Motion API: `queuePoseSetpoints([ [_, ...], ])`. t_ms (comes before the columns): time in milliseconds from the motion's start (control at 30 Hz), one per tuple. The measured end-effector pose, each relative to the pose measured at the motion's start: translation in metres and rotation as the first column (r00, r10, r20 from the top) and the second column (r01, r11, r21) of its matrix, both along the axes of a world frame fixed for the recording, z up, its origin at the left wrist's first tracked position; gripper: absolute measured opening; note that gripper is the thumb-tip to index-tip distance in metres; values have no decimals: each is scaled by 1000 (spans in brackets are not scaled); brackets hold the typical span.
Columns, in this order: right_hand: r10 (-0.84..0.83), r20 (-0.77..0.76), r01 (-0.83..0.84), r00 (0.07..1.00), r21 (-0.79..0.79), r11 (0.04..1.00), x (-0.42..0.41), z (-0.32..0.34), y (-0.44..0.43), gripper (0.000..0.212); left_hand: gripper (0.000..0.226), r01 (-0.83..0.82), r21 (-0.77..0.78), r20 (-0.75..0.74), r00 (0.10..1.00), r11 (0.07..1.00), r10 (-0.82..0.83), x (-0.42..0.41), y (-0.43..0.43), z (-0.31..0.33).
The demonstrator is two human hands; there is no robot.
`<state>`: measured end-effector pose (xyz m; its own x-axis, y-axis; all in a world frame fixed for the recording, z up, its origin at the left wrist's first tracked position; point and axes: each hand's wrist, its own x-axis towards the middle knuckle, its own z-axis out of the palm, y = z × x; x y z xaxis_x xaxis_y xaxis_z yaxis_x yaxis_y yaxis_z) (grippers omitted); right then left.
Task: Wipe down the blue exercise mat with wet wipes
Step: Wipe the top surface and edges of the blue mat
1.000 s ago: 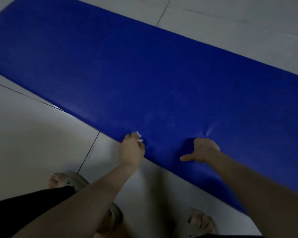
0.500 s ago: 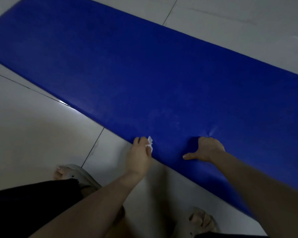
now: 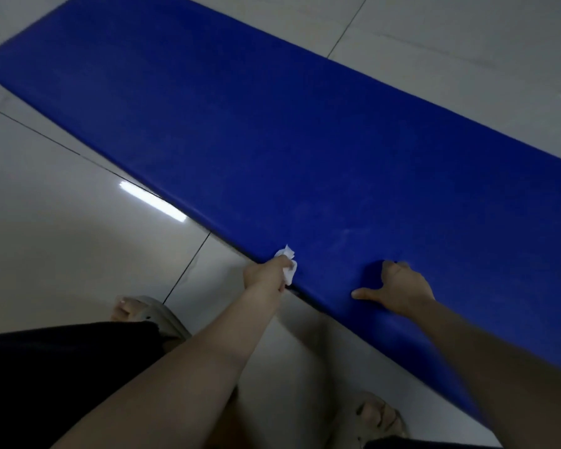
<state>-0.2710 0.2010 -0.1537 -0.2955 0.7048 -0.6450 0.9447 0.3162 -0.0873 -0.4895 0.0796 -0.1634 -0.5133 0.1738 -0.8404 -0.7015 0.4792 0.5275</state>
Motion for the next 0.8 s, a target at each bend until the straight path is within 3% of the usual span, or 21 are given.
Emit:
queuePoseSetpoints([
  [100, -30, -160, 31, 987, 7, 999, -16, 9, 11, 76, 23, 3, 109, -168, 986, 994, 16, -16, 12, 14],
  [233, -74, -316, 90, 946, 37, 995, -72, 14, 18, 70, 51, 81, 146, -354, 935, 986, -24, -75, 23, 36],
  [400, -2, -437, 46, 899, 88, 995, -151, 7, 4, 67, 31, 67, 128, -432, 902, 989, -6, -158, 23, 45],
  [500, 99, -348, -62, 932, 115, 991, -164, 6, -2, 79, 31, 42, 88, -440, 898, 995, 2, -193, 14, 36],
  [567, 152, -158, -136, 976, 112, 984, -156, 8, 1, 90, 33, 40, 15, -425, 905, 999, -30, -208, 7, 27],
  [633, 149, -3, -149, 989, 20, 989, -143, 6, 4, 101, 36, 124, -112, -441, 883, 986, -161, -217, 2, 19],
  [700, 161, 53, -156, 986, -75, 985, -132, 0, 4, 111, 49, 292, -374, -480, 751, 880, -453, -216, -5, 12],
  [733, 172, 54, -167, 984, -87, 982, -128, -3, 3, 117, 52, 334, -496, -522, 623, 802, -583, -213, -7, 9],
  [800, 187, 55, -183, 981, -75, 980, -127, -5, 1, 122, 39, 382, -570, -614, 390, 727, -686, -208, -8, 3],
])
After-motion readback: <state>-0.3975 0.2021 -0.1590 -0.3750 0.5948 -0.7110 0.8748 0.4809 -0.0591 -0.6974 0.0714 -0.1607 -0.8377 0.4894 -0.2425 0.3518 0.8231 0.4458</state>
